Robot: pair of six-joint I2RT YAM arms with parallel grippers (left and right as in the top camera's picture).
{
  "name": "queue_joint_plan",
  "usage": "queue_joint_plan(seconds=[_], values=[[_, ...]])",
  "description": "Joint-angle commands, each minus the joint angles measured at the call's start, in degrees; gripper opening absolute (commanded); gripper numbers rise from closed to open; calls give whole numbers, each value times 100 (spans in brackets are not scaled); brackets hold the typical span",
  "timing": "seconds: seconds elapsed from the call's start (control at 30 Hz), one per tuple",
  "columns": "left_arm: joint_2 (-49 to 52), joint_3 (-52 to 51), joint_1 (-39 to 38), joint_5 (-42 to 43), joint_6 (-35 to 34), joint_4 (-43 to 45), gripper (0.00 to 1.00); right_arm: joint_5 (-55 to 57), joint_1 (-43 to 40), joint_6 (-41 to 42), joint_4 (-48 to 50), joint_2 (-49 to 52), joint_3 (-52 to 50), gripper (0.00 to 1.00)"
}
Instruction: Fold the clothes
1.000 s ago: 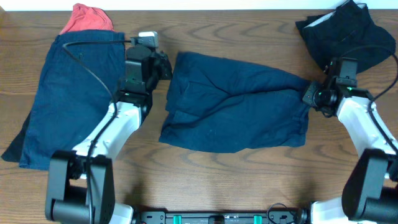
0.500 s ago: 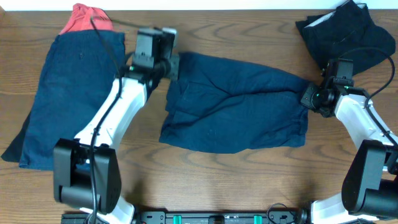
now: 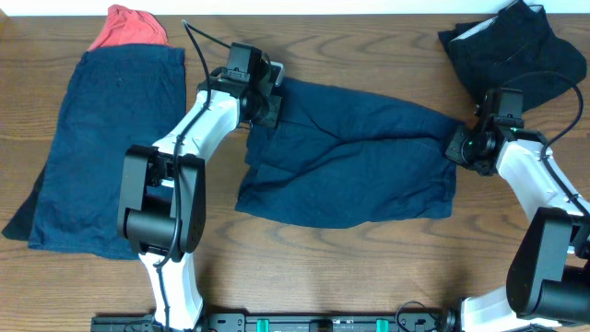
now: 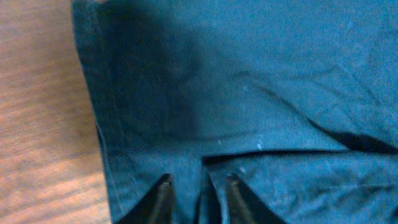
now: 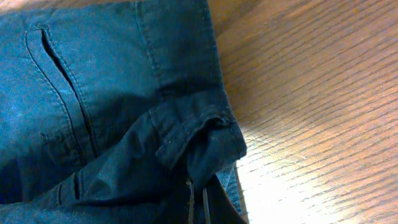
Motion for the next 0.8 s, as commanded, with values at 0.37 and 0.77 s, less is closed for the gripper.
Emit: queue_joint_plan(seconds=[0.37,0.77], values=[[92,101,-15,396,319,-654,42,-37,-15,-72,-28,4,46,2],[267,98,-175,579,555,-629,41,-39,-15,-72,-31,4,46,2]])
